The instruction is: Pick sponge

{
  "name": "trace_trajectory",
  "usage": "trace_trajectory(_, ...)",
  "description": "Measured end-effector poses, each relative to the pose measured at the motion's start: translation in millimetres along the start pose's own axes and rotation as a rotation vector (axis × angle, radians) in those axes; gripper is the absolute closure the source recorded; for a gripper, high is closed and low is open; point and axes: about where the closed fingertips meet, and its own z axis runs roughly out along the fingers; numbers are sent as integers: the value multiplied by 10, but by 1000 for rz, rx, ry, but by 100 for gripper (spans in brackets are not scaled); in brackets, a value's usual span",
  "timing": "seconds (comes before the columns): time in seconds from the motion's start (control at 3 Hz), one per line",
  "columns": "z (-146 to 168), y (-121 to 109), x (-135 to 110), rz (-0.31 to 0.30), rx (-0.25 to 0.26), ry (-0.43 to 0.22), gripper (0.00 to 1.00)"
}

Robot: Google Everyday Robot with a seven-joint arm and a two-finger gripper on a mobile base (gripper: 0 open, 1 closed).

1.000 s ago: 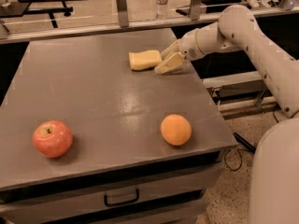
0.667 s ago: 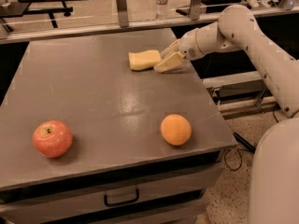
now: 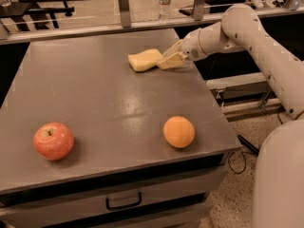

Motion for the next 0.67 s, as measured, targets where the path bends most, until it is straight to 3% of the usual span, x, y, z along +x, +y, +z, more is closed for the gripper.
trace_trajectory(0.67,-9,12,-50,-6,-6,-17,100)
